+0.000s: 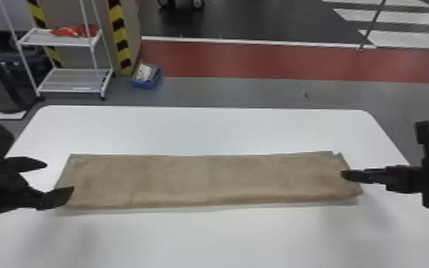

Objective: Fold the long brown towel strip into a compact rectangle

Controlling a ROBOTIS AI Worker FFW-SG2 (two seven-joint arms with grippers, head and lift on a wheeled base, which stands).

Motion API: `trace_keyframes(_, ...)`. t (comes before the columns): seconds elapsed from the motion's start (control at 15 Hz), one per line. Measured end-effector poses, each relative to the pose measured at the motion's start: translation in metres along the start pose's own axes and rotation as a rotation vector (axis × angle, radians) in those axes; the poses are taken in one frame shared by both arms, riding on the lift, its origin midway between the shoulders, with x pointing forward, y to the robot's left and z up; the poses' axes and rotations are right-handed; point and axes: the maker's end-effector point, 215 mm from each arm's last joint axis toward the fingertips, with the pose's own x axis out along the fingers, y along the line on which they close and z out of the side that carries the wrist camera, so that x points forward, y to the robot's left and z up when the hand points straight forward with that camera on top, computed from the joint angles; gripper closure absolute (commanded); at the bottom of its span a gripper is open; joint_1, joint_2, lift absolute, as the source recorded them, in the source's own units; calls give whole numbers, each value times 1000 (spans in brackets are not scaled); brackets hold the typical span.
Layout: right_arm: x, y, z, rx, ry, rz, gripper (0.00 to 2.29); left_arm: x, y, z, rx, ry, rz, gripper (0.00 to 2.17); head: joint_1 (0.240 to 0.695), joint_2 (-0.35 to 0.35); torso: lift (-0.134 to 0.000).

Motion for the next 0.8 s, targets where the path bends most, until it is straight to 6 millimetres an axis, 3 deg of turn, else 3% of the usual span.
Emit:
trace_keyframes(0.27,0,-1,-4,3,5,0,76,6,-8,-4,-220,-1,-20,29,695,-74,-120)
trace_keyframes(0.6,0,-1,-9,7,11,0,76,26,-11,6,-329,2,26,93,695,-90,-120)
trace_keyframes(0.8,-2,-3,-8,5,6,-2,76,35,-7,-6,-431,64,80,134,695,-87,-120)
